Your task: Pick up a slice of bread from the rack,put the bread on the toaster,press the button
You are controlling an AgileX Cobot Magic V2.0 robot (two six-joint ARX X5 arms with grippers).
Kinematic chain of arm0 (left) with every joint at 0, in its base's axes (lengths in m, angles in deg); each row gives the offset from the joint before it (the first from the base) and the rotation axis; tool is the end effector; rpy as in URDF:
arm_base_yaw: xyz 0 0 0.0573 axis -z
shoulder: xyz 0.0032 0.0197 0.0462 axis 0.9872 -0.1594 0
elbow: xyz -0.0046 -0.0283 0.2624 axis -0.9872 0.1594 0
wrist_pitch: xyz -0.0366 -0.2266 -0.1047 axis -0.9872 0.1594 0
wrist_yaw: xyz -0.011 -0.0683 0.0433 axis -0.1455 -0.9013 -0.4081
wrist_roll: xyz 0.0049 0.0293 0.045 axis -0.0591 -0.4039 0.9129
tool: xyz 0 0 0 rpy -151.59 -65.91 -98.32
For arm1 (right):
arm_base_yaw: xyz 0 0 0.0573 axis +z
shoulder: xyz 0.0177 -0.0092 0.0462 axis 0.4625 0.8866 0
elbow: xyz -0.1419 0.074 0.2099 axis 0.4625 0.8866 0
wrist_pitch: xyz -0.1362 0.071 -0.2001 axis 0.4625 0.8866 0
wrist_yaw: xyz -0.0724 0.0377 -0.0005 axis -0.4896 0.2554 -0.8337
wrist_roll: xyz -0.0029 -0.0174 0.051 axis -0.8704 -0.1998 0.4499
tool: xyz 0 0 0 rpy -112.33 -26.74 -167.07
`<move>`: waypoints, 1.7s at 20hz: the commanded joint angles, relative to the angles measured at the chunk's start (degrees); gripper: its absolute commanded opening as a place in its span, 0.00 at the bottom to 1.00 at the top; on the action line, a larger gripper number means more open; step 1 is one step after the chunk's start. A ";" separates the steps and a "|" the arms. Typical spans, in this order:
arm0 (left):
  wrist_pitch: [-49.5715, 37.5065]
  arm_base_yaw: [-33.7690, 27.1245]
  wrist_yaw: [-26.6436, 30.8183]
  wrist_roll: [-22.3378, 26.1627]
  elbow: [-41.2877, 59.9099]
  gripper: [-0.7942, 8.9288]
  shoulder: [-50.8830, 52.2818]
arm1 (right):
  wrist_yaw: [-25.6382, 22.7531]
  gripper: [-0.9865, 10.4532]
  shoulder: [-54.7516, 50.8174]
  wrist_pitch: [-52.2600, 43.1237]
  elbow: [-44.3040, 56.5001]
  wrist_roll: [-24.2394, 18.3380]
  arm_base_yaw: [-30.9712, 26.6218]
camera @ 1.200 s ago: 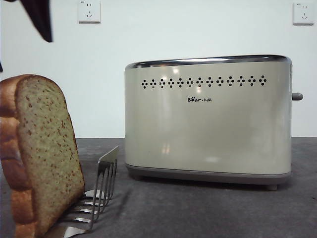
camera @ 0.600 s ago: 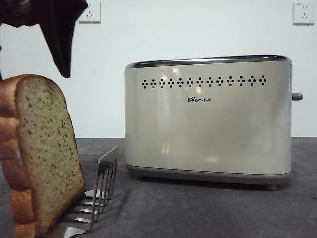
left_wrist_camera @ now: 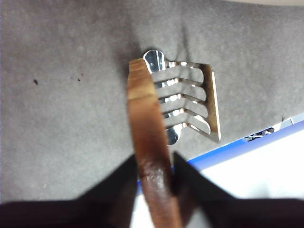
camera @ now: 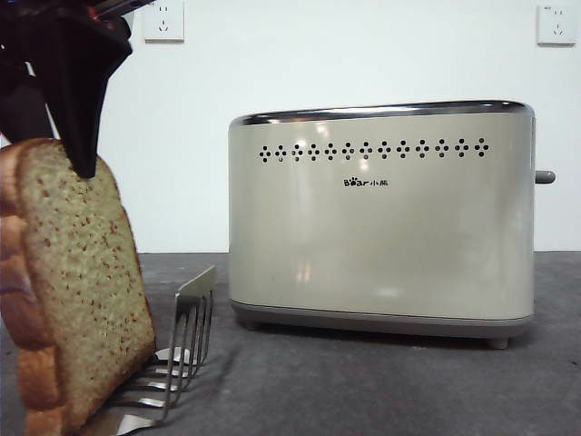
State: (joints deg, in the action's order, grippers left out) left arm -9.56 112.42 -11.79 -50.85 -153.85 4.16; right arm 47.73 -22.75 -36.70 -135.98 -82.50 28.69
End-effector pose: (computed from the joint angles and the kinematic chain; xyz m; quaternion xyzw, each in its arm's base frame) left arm 0.2045 -0.1329 0.2802 -0.0304 0.6657 -0.1666 0.7267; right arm 0.0981 0.0080 0.3361 0.0681 0.1624 0.1069 0.9785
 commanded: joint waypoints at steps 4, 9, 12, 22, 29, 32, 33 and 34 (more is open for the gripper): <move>-1.49 0.22 -0.44 -0.17 0.13 0.07 -0.11 | 0.13 0.08 -0.02 0.35 -0.24 -0.46 0.02; -1.97 0.22 -3.30 -0.20 0.13 0.07 -0.07 | 0.15 0.08 -0.04 0.57 -0.24 -0.46 0.02; -2.01 0.22 -3.26 -0.17 0.04 0.07 0.68 | 0.13 0.08 -0.04 0.57 -0.24 -0.46 0.00; -1.62 0.17 -2.82 2.86 0.02 0.07 7.87 | 0.13 0.08 0.44 0.90 -0.24 -0.46 0.00; 4.72 -0.28 -2.78 24.65 -10.45 0.07 9.88 | 0.13 0.08 2.08 0.96 -0.24 -0.46 0.02; 5.86 -0.26 0.98 31.95 -19.78 0.07 9.88 | 0.13 0.08 2.97 1.01 -0.24 -0.44 0.00; 5.95 -0.24 1.73 34.27 -22.91 0.07 9.88 | 0.13 0.08 3.23 0.92 -0.24 -0.44 0.02; 5.64 -0.22 1.68 36.46 -25.83 0.07 9.86 | 0.13 0.08 3.30 0.96 -0.24 -0.44 0.02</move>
State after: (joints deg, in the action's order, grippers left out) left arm -3.85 112.34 -10.09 -18.77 -179.10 13.73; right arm 47.71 -19.36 -35.50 -135.98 -82.50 28.69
